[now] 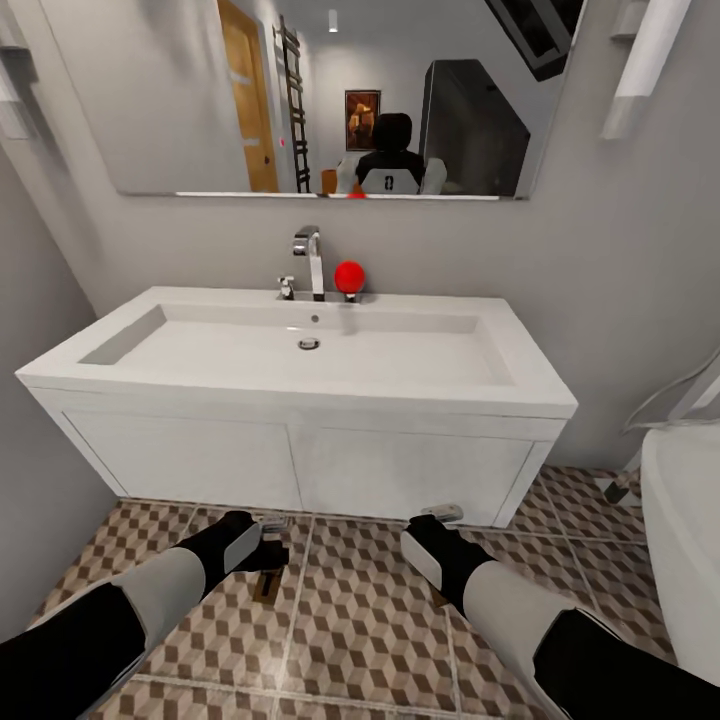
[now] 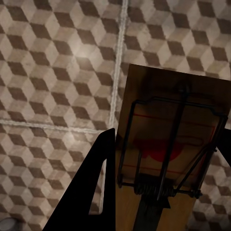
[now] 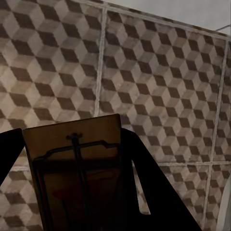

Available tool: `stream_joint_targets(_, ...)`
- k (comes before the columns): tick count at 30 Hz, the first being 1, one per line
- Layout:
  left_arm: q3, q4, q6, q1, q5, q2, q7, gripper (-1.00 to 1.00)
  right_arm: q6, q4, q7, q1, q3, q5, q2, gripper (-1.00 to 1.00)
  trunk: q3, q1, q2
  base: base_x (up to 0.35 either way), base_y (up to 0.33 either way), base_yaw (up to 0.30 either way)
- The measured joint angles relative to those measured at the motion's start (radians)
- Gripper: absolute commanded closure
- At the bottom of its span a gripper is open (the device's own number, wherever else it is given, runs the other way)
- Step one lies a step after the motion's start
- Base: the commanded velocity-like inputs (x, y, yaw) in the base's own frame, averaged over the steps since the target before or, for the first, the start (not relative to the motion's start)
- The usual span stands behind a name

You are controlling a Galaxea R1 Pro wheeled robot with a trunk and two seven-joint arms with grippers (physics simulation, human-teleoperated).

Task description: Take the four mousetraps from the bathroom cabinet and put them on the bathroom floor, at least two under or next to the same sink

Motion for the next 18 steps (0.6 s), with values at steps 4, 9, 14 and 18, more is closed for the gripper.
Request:
stream_joint_targets(4,0.000,0.001,0.001,0.000,0.001,0.001,0.001,1.00,0.000,0.000,0.000,0.001,0.000,0.000,0.001,1.00,-0.013,0.015,-0.028,0.000,0.000,0.000)
stream_joint_targets(9,0.001,0.002,0.001,0.000,0.002,0.006,0.002,1.00,-0.001,0.002,0.003,0.003,0.000,0.000,-0.004,1.00,-0.028,0.035,-0.063,0.000,0.000,0.000)
stream_joint_targets(14,0.001,0.003,0.001,0.000,0.002,0.006,0.001,1.00,-0.004,0.007,0.039,0.003,0.000,0.000,-0.006,1.00,-0.044,0.054,-0.098,0.000,0.000,0.000)
stream_joint_targets(18,0.019,0.003,0.002,0.000,0.002,0.005,0.002,1.00,-0.002,0.009,0.053,0.003,0.000,0.000,-0.005,1.00,-0.056,0.069,-0.126,0.000,0.000,0.000)
